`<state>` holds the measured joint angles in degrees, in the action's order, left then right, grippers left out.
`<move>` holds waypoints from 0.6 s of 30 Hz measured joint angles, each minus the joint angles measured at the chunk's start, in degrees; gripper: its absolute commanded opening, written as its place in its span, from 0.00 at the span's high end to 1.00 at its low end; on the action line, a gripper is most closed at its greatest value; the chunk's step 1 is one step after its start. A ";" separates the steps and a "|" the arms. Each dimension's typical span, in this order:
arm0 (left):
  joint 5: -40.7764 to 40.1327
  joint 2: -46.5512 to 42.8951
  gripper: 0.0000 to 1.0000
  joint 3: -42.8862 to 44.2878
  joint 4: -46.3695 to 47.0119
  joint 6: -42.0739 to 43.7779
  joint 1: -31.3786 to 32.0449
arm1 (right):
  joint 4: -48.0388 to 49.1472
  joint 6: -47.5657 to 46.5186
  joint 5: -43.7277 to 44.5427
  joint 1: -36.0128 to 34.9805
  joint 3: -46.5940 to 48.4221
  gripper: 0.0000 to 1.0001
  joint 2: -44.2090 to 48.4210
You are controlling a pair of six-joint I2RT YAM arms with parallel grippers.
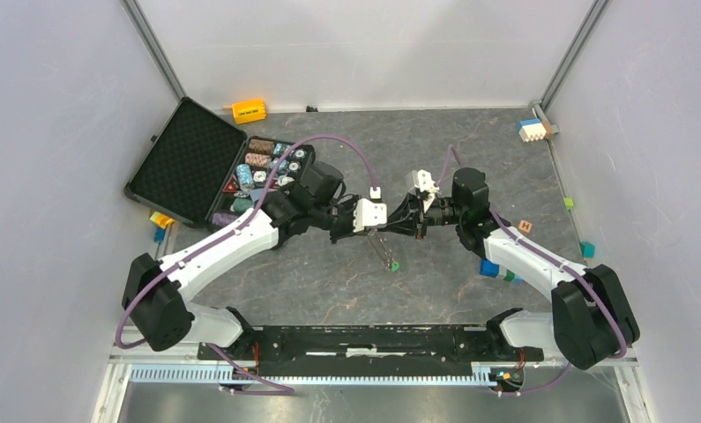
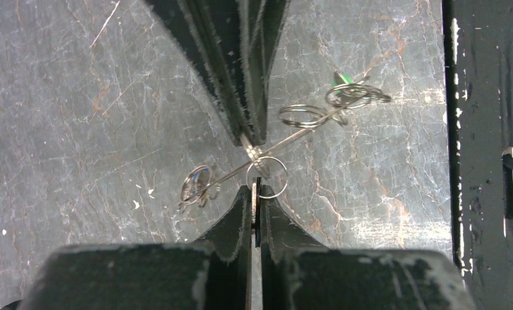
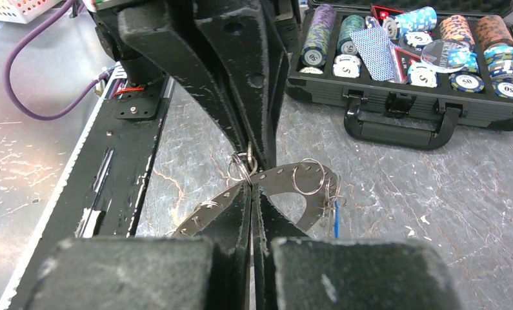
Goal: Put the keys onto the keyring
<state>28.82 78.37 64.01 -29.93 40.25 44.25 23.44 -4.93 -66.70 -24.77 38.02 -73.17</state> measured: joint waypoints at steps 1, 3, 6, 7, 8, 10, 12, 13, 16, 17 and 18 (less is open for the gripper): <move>-0.02 0.00 0.96 0.00 -0.02 0.02 0.26 | -0.07 0.00 0.15 0.00 0.00 1.00 -0.09; -0.09 0.00 0.96 0.15 -0.39 0.13 0.83 | -0.22 -0.04 0.44 0.00 0.00 1.00 -0.17; -0.24 0.02 0.97 1.07 -1.44 0.17 1.51 | -0.66 -0.44 0.90 -0.02 0.00 1.00 -0.26; -0.28 0.02 0.97 1.46 -1.81 0.20 1.60 | -0.85 -0.59 1.03 -0.09 0.00 1.00 -0.31; -0.31 0.02 0.97 1.88 -2.14 0.24 1.64 | -1.05 -0.83 1.07 -0.09 0.00 1.00 -0.37; -0.50 0.02 0.98 2.58 -2.97 0.48 1.75 | -1.55 -1.18 1.27 -0.09 0.00 1.00 -0.46; -0.79 0.02 0.98 3.32 -3.43 0.79 1.92 | -2.03 -1.57 1.33 -0.09 0.00 1.00 -0.50; -1.03 0.02 0.98 3.74 -3.67 0.81 2.01 | -2.21 -1.70 1.33 -0.13 0.00 1.00 -0.55; -1.81 0.26 0.98 4.70 -4.63 0.83 2.23 | -2.19 -2.01 1.31 -0.31 0.00 1.00 -0.55; -1.99 0.55 0.98 5.03 -4.72 0.83 2.32 | -2.19 -2.03 1.31 -0.37 0.00 1.00 -0.55; -2.29 0.87 0.98 5.35 -4.90 0.83 2.40 | -2.19 -2.10 1.38 -0.44 0.00 1.00 -0.55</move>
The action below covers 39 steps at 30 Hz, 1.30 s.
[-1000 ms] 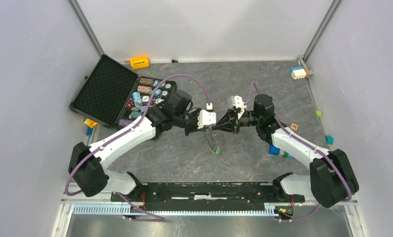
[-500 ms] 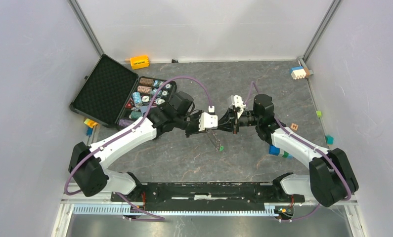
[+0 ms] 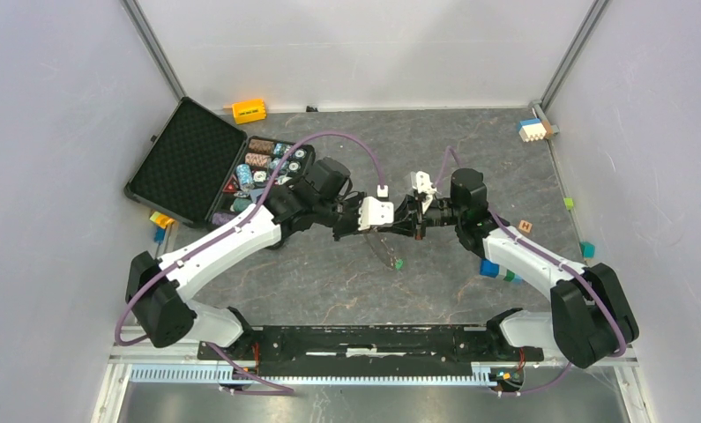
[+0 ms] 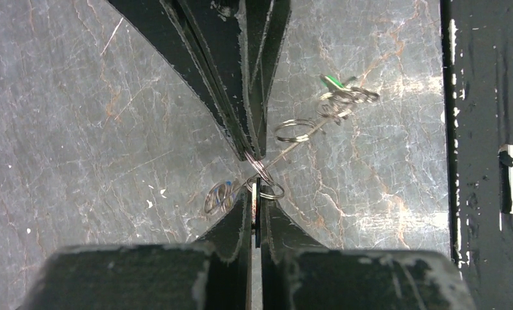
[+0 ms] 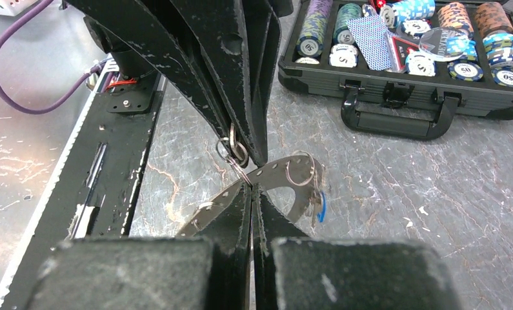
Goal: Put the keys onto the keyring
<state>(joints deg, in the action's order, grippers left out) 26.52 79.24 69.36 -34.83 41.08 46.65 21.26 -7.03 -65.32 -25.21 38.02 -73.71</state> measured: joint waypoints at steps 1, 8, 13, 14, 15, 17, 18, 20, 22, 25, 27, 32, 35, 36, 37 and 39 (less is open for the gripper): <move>-0.26 0.35 0.98 0.26 -0.13 -0.02 0.09 | 0.00 -0.11 0.07 -0.02 0.00 1.00 0.00; -2.56 2.95 0.96 4.15 -1.11 -0.28 0.59 | -1.27 -1.42 1.38 -1.03 -0.02 1.00 0.00; -3.13 4.13 0.98 6.03 -2.82 -0.94 0.74 | -1.51 -2.29 2.69 -1.05 -0.02 1.00 0.26; -3.30 4.15 0.98 6.03 -2.95 -0.94 0.74 | -1.70 -2.40 2.86 -1.07 -0.02 1.00 0.26; -3.65 4.15 0.98 6.03 -3.10 -0.94 0.74 | -2.08 -2.80 3.15 -1.09 0.00 1.00 0.26; -4.20 4.15 0.98 6.03 -3.43 -0.94 0.74 | -2.71 -3.61 3.76 -1.09 0.00 0.97 0.28; -4.63 4.15 0.98 6.03 -3.69 -0.94 0.74 | -3.17 -4.07 4.13 -1.11 0.00 0.92 0.35; -5.62 4.15 0.98 6.03 -4.07 -0.92 0.74 | -4.04 -4.90 4.74 -1.11 0.02 0.85 0.61; -7.06 4.15 0.98 6.12 -4.13 -0.92 0.81 | -5.22 -5.77 5.44 -0.98 0.11 0.79 1.05; -9.07 4.15 0.98 7.08 -4.09 -0.92 0.79 | -7.23 -6.95 6.29 -0.44 0.13 0.63 1.73; -10.14 4.15 0.98 8.07 -4.00 -0.92 0.79 | -8.13 -7.43 6.71 0.22 0.20 0.56 2.12; -11.10 5.75 0.98 12.66 -3.72 -1.73 0.79 | -9.75 -8.09 7.52 2.71 0.24 0.42 4.11; -11.28 8.96 0.98 17.16 -3.41 -3.15 0.79 | -10.23 -8.24 7.80 5.22 0.22 0.37 6.47; -11.37 10.14 0.98 18.51 -3.26 -3.54 0.79 | -10.27 -8.28 7.93 6.19 0.22 0.36 7.43; -11.47 11.78 0.98 20.37 -3.21 -4.13 0.79 | -10.34 -8.28 8.04 7.28 0.22 0.35 8.41; -11.72 15.78 0.98 24.59 -3.15 -5.05 0.79 | -10.58 -8.31 8.28 9.27 0.22 0.34 10.16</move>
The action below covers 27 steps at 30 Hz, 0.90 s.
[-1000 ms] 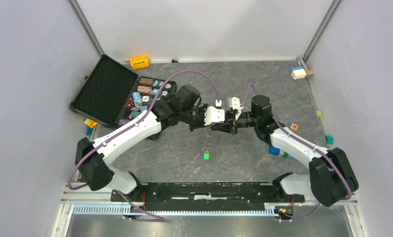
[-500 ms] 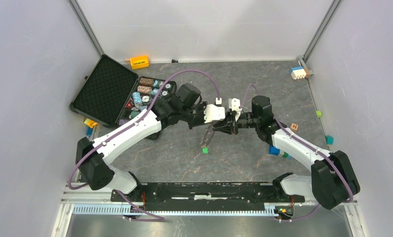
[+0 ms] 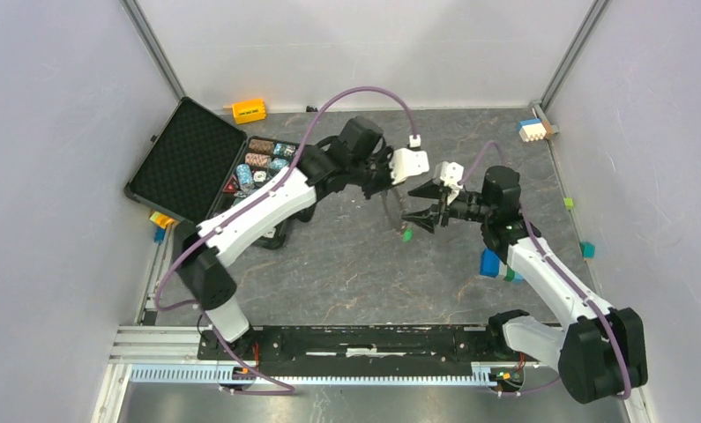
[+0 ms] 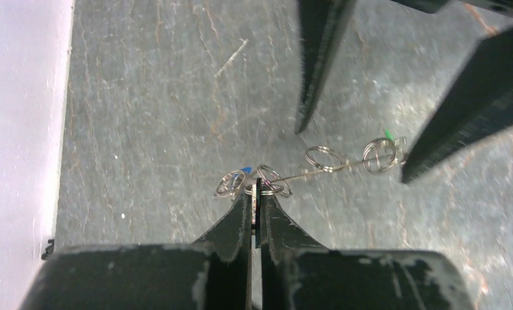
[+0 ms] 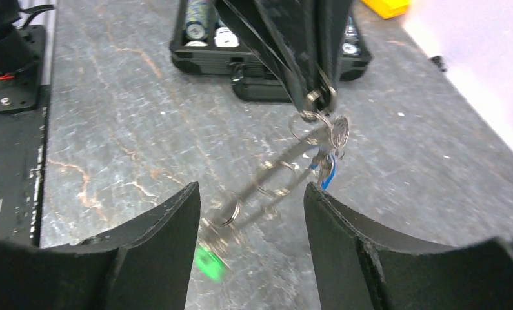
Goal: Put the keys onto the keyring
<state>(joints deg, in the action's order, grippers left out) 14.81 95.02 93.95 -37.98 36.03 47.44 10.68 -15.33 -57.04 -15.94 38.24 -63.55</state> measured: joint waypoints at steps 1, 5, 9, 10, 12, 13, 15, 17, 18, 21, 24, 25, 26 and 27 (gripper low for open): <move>-0.24 2.34 0.98 2.43 -0.15 -0.42 0.00 | -0.09 0.02 0.20 1.01 -0.02 0.34 0.76; -1.11 12.20 0.98 12.94 -0.92 -2.38 0.02 | -0.66 0.09 0.74 4.20 -0.04 0.33 2.80; -1.55 18.80 0.98 18.03 -0.59 -3.72 0.00 | -2.60 -0.22 1.68 5.95 -0.04 0.33 4.11; -1.75 19.28 0.98 17.70 -0.70 -3.85 0.00 | -3.15 -0.50 1.90 6.08 -0.04 0.33 4.28; -2.32 19.08 0.98 14.19 0.50 -3.91 -0.07 | -4.28 -1.16 2.10 6.32 -0.04 0.33 4.39; -2.49 18.75 0.98 12.13 0.79 -3.93 -0.09 | -4.98 -1.60 2.14 6.36 -0.04 0.33 4.39; -2.97 17.53 0.98 5.81 2.95 -3.91 -0.11 | -6.54 -2.82 2.01 6.60 -0.04 0.33 4.39; -3.34 16.65 0.98 -0.28 3.21 -4.15 -0.28 | -8.74 -4.26 1.81 6.93 -0.15 0.33 4.37; -3.65 16.55 0.98 -2.27 3.28 -4.22 -0.37 | -9.84 -5.07 1.68 7.17 -0.22 0.33 4.31; -4.07 16.55 0.97 -8.44 3.39 -4.94 -0.44 | -13.49 -9.11 1.01 7.54 -0.22 0.33 4.22; -4.04 16.26 0.97 -12.81 3.26 -6.43 -0.44 | -17.49 -13.27 0.24 7.78 -0.22 0.33 4.22; -3.96 16.24 0.97 -13.84 3.19 -7.23 -0.44 | -18.64 -14.43 0.11 7.87 -0.22 0.33 4.22; -3.89 16.24 0.96 -14.45 3.15 -7.96 -0.42 | -19.63 -15.34 0.07 8.00 -0.22 0.33 4.22; -3.76 16.24 0.97 -14.99 2.97 -9.03 -0.39 | -20.55 -16.33 0.07 8.13 -0.22 0.33 4.22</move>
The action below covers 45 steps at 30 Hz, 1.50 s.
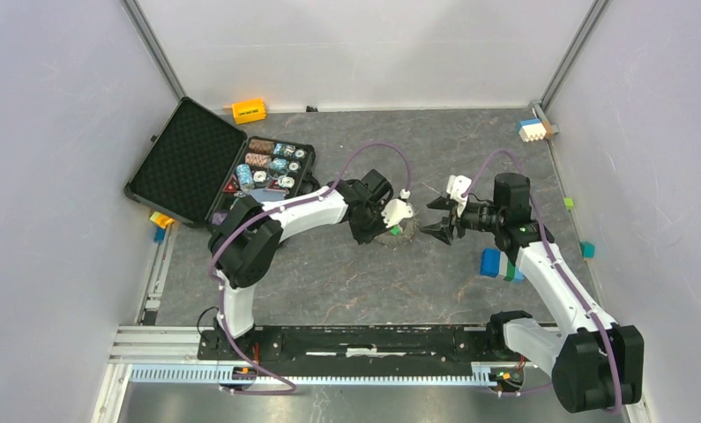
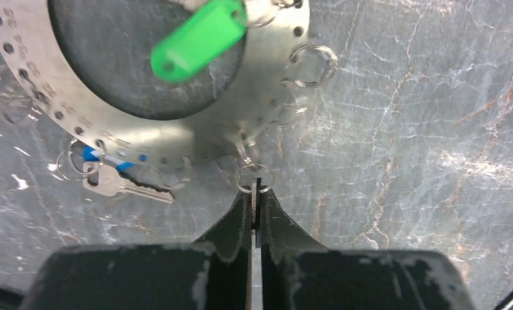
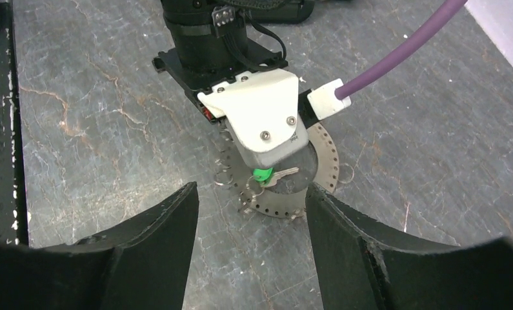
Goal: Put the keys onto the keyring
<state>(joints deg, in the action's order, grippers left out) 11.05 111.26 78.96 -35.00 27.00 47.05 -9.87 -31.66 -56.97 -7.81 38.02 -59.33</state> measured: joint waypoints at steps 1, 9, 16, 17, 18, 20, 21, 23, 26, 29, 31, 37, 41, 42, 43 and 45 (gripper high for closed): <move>0.04 0.00 0.96 -0.26 -0.15 -0.66 0.07 | -0.68 -0.70 0.00 0.09 0.00 0.33 0.00; 0.00 0.00 0.89 -0.39 -2.54 -5.18 1.51 | -4.63 -4.46 -0.20 0.17 -0.02 0.33 -0.59; 0.11 0.11 0.80 -0.85 -5.81 -6.95 1.57 | -5.33 -5.64 -0.44 0.20 -0.02 0.33 -1.09; 0.11 0.11 0.78 -1.07 -6.12 -7.04 1.57 | -5.42 -5.75 -0.50 0.22 -0.02 0.33 -1.31; 0.09 0.11 0.77 -1.44 -6.58 -7.15 1.57 | -5.49 -5.81 -0.57 0.22 -0.02 0.34 -1.46; 0.07 0.13 0.74 -2.45 -7.26 -7.34 1.64 | -5.57 -5.95 -0.66 0.22 -0.02 0.33 -1.66; 0.09 0.13 0.73 -2.78 -7.65 -7.39 1.68 | -5.62 -5.95 -0.76 0.22 -0.02 0.34 -1.70; 0.07 0.13 0.71 -2.86 -8.33 -7.45 1.88 | -5.62 -5.97 -0.87 0.22 -0.02 0.34 -1.70; 0.00 0.13 0.70 -2.93 -8.57 -7.45 2.23 | -5.64 -5.97 -0.92 0.22 -0.02 0.34 -1.73; -0.02 -0.17 0.69 -3.34 -8.39 -7.45 2.34 | -5.66 -5.97 -0.96 0.22 -0.02 0.33 -1.77; 0.00 -0.70 0.69 -4.11 -8.26 -7.45 2.34 | -5.66 -5.97 -0.96 0.22 -0.02 0.34 -1.77; 0.35 -3.21 0.59 -7.41 -8.37 -7.43 2.43 | -5.66 -6.01 -0.98 0.22 -0.04 0.33 -1.77; 1.11 -5.55 0.46 -10.27 -8.98 -7.28 2.60 | -5.66 -6.16 -1.01 0.22 -0.04 0.33 -1.77; 1.14 -5.99 0.45 -10.75 -9.29 -7.19 2.60 | -5.66 -6.16 -1.01 0.22 -0.04 0.34 -1.81; 1.11 -6.43 0.45 -11.21 -9.66 -7.19 2.60 | -5.66 -6.16 -1.01 0.22 -0.04 0.33 -1.86; 1.09 -7.08 0.43 -11.85 -10.10 -7.19 2.60 | -5.68 -6.16 -1.01 0.22 -0.04 0.33 -2.05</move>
<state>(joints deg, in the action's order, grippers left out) 12.14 104.18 67.11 -45.10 19.81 49.65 -15.55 -37.82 -57.98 -7.60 37.98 -61.39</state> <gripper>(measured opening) 0.547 0.667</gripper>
